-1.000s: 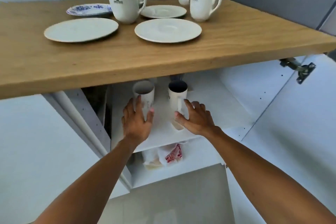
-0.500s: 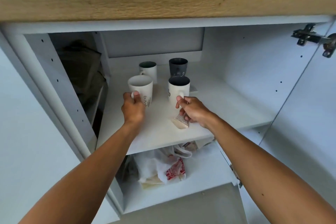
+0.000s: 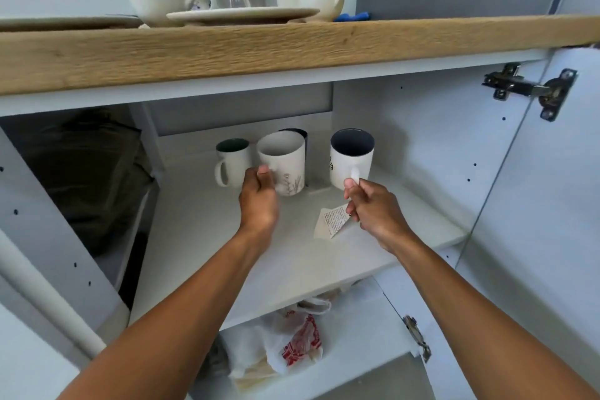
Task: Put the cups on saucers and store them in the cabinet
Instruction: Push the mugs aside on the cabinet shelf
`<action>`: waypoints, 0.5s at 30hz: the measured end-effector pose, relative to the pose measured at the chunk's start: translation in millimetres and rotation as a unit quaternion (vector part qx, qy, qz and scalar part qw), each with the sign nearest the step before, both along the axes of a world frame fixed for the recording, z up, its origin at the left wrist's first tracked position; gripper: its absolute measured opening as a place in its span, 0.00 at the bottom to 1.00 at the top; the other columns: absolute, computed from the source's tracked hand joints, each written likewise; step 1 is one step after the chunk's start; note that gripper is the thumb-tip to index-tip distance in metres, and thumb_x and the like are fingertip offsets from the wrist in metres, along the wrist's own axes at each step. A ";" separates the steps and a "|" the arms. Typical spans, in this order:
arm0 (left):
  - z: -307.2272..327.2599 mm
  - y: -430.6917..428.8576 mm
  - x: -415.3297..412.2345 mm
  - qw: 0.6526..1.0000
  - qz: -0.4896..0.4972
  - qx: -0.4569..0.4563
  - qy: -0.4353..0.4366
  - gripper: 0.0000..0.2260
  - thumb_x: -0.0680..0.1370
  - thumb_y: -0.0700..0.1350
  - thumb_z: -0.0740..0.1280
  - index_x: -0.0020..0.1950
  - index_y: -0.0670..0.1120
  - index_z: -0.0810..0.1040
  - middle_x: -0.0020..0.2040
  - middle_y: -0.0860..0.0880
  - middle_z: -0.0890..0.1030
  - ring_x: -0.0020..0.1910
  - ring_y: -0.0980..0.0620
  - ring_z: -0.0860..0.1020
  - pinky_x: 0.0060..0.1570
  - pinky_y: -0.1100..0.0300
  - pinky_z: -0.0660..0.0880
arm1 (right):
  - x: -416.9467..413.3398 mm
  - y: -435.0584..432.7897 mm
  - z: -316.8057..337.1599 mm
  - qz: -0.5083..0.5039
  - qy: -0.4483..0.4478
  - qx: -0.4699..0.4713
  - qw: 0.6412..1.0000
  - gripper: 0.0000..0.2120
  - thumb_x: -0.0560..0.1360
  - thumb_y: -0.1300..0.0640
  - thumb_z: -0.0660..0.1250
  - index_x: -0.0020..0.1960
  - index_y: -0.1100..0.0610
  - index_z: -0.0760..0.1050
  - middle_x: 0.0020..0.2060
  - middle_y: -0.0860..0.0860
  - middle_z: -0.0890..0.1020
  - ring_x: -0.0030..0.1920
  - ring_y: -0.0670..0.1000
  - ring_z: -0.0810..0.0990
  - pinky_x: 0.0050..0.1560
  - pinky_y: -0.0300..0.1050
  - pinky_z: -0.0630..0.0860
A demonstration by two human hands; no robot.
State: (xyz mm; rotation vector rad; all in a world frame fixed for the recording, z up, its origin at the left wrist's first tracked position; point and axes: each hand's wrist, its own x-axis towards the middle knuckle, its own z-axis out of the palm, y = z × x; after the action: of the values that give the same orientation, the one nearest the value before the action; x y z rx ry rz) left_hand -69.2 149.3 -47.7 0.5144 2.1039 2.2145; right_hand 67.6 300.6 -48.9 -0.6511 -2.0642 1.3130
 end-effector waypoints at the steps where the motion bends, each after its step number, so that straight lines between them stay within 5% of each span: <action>1: 3.7 14.2 -0.3 1.000 -0.009 -0.006 0.002 0.12 0.83 0.56 0.53 0.51 0.52 0.72 0.49 0.48 0.77 0.44 0.49 0.72 0.46 0.53 0.70 | 0.6 8.5 1.1 -0.010 -0.001 0.005 1.000 0.19 0.80 0.42 0.62 0.37 0.52 0.76 0.31 0.47 0.80 0.25 0.40 0.75 0.25 0.31 0.68; 6: 15.8 79.6 -3.0 0.998 -0.046 -0.040 0.016 0.14 0.83 0.55 0.52 0.57 0.47 0.71 0.54 0.46 0.77 0.50 0.48 0.76 0.43 0.59 0.71 | -1.3 43.5 0.9 -0.044 -0.030 0.030 0.998 0.20 0.80 0.42 0.61 0.39 0.55 0.76 0.32 0.53 0.80 0.29 0.47 0.76 0.30 0.40 0.70; 10: 14.7 115.9 -10.7 0.995 -0.061 -0.070 0.038 0.10 0.84 0.51 0.53 0.52 0.47 0.69 0.51 0.47 0.74 0.44 0.53 0.74 0.29 0.71 0.70 | -11.9 63.6 -2.3 -0.058 -0.042 0.033 0.997 0.19 0.80 0.43 0.61 0.39 0.55 0.77 0.31 0.54 0.80 0.27 0.47 0.75 0.30 0.39 0.69; 15: -2.2 147.4 -23.4 0.992 -0.037 -0.121 0.026 0.16 0.84 0.50 0.52 0.58 0.40 0.72 0.57 0.38 0.77 0.56 0.41 0.76 0.55 0.50 0.75 | -26.5 81.2 -6.8 -0.070 -0.043 0.021 0.996 0.19 0.80 0.44 0.62 0.41 0.58 0.78 0.29 0.53 0.80 0.24 0.45 0.74 0.26 0.36 0.69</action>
State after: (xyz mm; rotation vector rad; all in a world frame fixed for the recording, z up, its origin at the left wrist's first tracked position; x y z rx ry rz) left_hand -92.6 296.7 -49.9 0.6248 2.2965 1.8915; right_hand 41.2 381.8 -55.7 -0.8303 -2.0674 1.1785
